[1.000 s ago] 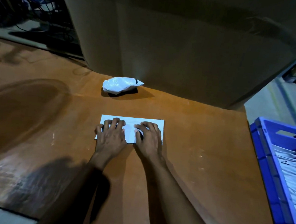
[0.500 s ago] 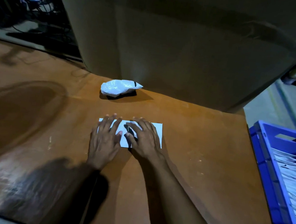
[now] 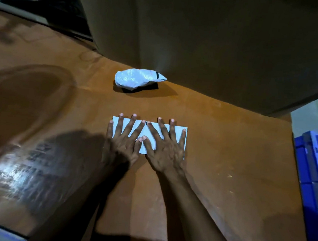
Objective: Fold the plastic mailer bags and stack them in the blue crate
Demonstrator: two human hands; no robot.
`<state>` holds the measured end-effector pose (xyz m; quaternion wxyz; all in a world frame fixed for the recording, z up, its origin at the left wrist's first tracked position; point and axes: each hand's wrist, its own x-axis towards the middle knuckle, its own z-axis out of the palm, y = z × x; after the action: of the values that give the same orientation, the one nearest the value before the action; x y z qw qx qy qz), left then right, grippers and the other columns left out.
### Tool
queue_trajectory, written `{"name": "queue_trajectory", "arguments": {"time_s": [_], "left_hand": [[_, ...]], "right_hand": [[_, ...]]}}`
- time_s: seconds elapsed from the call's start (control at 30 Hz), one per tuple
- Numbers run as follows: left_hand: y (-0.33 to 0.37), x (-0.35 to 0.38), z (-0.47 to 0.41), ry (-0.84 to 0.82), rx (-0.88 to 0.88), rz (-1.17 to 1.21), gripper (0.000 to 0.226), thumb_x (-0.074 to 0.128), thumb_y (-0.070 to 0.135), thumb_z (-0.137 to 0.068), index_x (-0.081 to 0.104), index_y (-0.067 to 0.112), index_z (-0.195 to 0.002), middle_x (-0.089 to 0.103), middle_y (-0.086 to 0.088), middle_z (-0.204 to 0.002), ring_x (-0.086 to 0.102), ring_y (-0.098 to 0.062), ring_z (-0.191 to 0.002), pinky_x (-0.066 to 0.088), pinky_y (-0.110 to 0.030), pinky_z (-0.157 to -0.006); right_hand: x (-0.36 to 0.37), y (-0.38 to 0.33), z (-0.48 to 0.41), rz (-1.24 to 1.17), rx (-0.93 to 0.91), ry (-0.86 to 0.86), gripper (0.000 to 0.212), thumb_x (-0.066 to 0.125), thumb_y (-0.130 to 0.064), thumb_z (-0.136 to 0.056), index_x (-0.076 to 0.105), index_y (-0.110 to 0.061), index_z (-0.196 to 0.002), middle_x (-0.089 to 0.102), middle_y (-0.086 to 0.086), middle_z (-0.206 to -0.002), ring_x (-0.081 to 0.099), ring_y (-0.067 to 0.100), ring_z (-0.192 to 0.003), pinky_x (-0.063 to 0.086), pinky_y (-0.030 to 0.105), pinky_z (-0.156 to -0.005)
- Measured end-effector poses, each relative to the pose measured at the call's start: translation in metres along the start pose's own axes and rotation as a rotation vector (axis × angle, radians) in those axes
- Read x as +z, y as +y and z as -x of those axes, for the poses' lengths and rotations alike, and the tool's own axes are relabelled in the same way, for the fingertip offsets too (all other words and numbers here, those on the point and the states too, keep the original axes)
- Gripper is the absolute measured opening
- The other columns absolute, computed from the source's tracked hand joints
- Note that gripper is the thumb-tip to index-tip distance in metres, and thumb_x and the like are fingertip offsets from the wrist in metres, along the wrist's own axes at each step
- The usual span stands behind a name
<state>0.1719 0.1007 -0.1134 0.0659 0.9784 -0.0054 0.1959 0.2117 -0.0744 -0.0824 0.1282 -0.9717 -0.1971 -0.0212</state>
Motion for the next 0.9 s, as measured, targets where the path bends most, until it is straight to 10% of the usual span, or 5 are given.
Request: {"name": "queue_trajectory", "arguments": {"time_s": [0.47, 0.67, 0.9], "left_hand": [[-0.009, -0.003, -0.005, -0.110, -0.075, 0.052, 0.053, 0.028, 0.044, -0.110, 0.038, 0.031, -0.160, 0.031, 0.000, -0.168, 0.025, -0.031, -0.156, 0.023, -0.058, -0.123], [-0.009, -0.012, 0.003, -0.116, -0.216, 0.065, 0.056, 0.027, 0.036, -0.105, 0.051, 0.016, -0.152, 0.042, -0.008, -0.162, 0.038, -0.036, -0.150, 0.025, -0.058, -0.118], [-0.023, -0.011, 0.013, -0.054, -0.173, 0.082, 0.057, 0.029, 0.048, -0.109, 0.049, 0.019, -0.154, 0.038, -0.010, -0.164, 0.034, -0.034, -0.152, 0.022, -0.053, -0.123]], "right_hand": [[-0.013, -0.006, -0.009, 0.024, 0.018, -0.155, 0.061, 0.015, -0.063, -0.107, 0.012, -0.045, -0.165, -0.003, -0.009, -0.175, -0.018, 0.027, -0.160, -0.015, 0.069, -0.119], [-0.002, -0.047, -0.007, -0.060, -0.141, -0.087, 0.054, 0.023, -0.042, -0.113, 0.028, -0.027, -0.165, 0.016, -0.003, -0.174, -0.002, 0.022, -0.162, 0.002, 0.055, -0.128], [-0.011, 0.008, 0.012, 0.034, -0.011, -0.053, 0.067, 0.013, -0.066, -0.107, 0.021, -0.035, -0.165, 0.011, -0.010, -0.174, -0.003, 0.019, -0.162, 0.000, 0.054, -0.128]]}}
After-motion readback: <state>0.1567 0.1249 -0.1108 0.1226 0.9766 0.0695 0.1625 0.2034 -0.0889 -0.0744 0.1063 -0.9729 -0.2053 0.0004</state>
